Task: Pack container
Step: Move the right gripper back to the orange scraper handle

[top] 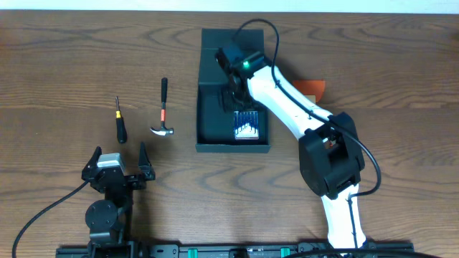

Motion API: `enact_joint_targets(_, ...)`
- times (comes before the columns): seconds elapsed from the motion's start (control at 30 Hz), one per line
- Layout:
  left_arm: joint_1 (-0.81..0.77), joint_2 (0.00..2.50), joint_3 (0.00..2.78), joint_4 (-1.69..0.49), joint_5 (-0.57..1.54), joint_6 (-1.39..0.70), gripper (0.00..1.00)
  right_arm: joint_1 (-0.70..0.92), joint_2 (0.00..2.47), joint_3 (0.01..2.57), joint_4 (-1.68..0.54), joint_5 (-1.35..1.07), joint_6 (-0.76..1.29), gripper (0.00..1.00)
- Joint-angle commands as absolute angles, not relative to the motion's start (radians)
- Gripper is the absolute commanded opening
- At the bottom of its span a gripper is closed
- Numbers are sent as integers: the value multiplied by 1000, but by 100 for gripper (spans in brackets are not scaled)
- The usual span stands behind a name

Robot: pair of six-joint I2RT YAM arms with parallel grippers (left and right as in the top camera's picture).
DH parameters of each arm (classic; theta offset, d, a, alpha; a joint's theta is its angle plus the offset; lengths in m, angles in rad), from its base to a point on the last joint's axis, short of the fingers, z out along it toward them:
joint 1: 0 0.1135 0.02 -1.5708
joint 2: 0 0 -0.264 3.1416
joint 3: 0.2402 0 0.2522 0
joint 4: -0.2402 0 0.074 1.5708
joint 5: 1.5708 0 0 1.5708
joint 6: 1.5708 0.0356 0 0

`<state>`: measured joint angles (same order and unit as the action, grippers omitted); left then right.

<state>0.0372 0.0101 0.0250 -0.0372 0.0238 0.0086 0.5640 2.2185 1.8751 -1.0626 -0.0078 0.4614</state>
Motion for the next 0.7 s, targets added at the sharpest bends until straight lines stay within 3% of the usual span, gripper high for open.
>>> enact_joint_targets(0.0,34,4,4,-70,16,26,99,557,2216,1994,-1093,-15,417,76)
enact_joint_targets(0.33,34,4,4,-70,15,26,99,461,2216,2300,-1390,123,403,79)
enact_joint_targets(0.67,34,4,4,-70,15,26,99,214,2216,2334,-1565,157,305,86)
